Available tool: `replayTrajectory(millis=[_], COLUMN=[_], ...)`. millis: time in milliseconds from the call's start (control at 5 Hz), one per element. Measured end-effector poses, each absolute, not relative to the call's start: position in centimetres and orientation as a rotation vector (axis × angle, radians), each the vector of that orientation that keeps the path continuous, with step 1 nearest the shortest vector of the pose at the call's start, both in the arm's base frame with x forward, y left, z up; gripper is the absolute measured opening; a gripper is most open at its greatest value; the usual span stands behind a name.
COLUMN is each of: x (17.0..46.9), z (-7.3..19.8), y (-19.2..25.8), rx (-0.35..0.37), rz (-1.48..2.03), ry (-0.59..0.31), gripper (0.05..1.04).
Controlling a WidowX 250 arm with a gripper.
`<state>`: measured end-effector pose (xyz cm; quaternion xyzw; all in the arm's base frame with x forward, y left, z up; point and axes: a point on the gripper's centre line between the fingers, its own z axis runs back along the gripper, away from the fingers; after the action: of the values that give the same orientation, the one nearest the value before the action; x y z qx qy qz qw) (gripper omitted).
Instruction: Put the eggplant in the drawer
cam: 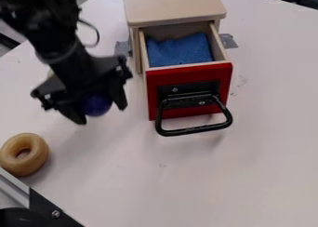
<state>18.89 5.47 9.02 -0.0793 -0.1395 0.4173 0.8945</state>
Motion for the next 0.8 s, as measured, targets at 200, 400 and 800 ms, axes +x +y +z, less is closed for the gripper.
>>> replayTrajectory(millis=[200, 400, 800], x=[19.5, 21.1, 26.8], z=[11.4, 13.0, 12.6], y=[5.3, 5.0, 5.7], rx=[-0.183, -0.191, -0.102], rz=[0.845, 0.812, 0.668], ry=[-0.302, -0.3, -0.272], gripper=[0.799, 0.799, 0.798])
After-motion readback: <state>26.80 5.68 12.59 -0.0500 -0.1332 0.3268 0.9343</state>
